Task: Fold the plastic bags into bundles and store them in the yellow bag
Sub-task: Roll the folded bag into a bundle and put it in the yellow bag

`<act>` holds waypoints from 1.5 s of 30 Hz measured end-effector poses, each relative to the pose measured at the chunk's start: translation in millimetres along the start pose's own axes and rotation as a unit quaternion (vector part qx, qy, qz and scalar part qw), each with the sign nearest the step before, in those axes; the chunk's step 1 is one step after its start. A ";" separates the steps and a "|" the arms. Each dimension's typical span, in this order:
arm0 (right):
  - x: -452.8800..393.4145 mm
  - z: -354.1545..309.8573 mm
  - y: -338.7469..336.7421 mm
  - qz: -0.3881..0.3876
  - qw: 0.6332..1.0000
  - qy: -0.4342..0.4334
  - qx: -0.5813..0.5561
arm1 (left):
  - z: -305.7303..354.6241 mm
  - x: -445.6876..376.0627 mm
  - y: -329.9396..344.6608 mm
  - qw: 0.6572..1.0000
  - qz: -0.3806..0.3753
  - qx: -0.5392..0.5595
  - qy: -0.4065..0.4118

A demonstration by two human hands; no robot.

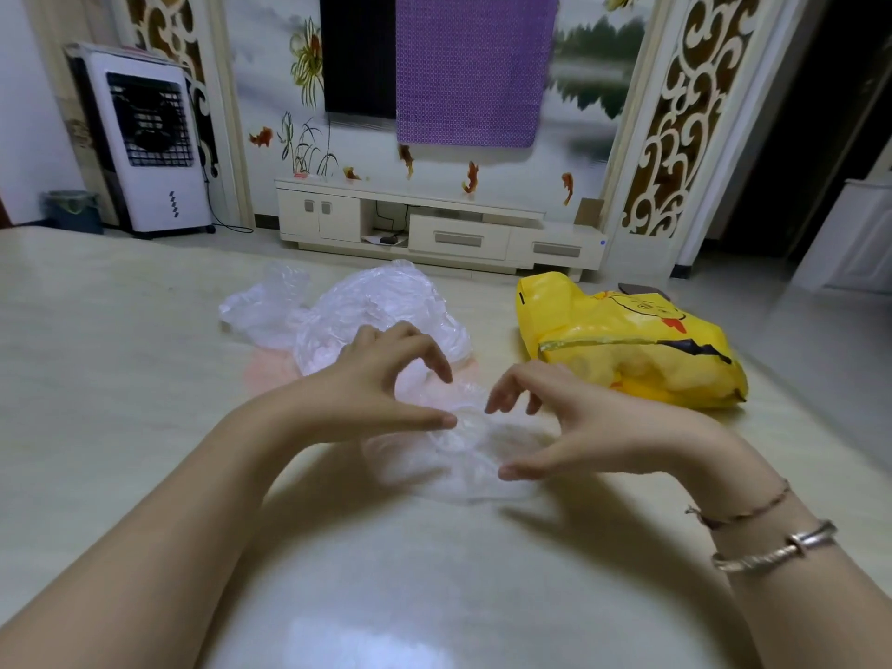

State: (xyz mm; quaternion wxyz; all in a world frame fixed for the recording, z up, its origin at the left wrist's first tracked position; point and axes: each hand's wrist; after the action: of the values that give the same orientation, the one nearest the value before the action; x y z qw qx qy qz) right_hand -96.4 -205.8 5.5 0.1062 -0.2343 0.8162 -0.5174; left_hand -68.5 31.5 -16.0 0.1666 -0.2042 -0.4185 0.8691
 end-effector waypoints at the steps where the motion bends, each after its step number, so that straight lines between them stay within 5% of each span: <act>1: -0.2 0.8 0.3 -0.014 1.000 0.008 0.013 | -0.3 0.8 -1.7 1.000 -0.015 0.011 -0.010; 7: 0.9 -4.7 6.9 -0.058 0.995 0.052 0.066 | 1.1 4.5 -4.2 0.976 -0.169 -0.023 -0.135; 13: -15.7 3.0 16.4 0.094 0.994 0.043 0.038 | 7.6 8.7 -5.1 0.966 -0.203 -0.065 -0.144; 18: -30.2 18.4 17.8 0.147 0.973 0.132 -0.123 | -9.6 -3.5 -0.6 0.992 -0.061 0.000 -0.114; 23: -34.9 20.6 30.0 0.210 0.964 0.162 -0.023 | -13.4 -9.7 3.6 0.975 -0.018 0.127 -0.182; 31: -42.9 18.1 46.5 0.249 0.940 0.183 0.145 | -12.4 -9.8 30.4 0.968 0.086 -0.157 -0.176; 38: -40.0 13.0 49.2 0.223 0.934 0.158 0.230 | -10.2 -7.4 27.6 0.935 0.109 -0.275 -0.194; 41: -36.6 13.0 42.4 0.216 0.965 0.111 0.098 | -16.6 -8.2 22.7 0.938 0.156 -0.269 -0.151; 45: -29.9 5.1 19.9 0.193 0.939 0.073 -0.277 | -3.9 -15.6 14.0 0.967 0.214 0.107 -0.086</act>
State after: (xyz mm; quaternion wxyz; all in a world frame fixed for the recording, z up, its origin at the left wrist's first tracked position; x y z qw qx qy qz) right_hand -73.7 -188.1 -16.6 0.0752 -0.0545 0.9622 -0.2561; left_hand -54.7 18.6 -26.0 -0.0388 -0.1949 -0.2820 0.9386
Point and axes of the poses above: each hand's wrist, its own x-axis away from the middle knuckle, its own y-axis out of the palm, z = x × y
